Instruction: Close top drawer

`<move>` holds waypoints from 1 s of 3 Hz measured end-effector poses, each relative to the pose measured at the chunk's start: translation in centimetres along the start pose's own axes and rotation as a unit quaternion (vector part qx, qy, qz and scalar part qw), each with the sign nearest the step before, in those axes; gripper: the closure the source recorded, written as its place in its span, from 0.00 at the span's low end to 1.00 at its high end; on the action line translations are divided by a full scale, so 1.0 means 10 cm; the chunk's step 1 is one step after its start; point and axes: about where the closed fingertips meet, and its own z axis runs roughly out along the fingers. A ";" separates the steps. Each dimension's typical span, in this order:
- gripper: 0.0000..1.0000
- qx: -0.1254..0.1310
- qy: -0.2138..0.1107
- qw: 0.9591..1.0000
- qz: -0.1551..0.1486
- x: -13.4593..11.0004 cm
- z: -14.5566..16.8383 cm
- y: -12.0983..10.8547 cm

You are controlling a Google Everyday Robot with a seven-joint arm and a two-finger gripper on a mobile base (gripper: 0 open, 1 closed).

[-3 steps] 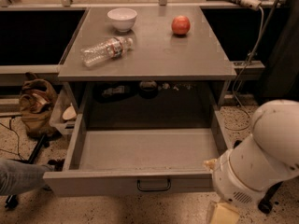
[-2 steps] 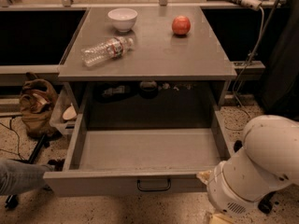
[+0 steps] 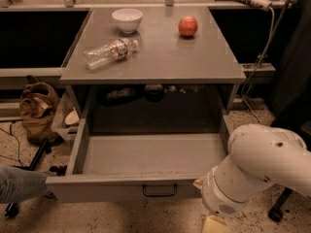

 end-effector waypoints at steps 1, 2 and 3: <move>0.00 0.014 0.001 1.000 0.001 0.00 0.07 -0.16; 0.00 0.037 -0.014 0.999 0.017 0.04 0.13 -0.51; 0.00 0.037 -0.014 0.999 0.017 0.04 0.13 -0.51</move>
Offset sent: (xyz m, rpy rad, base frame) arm 0.0549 -0.0142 -0.0192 0.0101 -0.1040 -0.0967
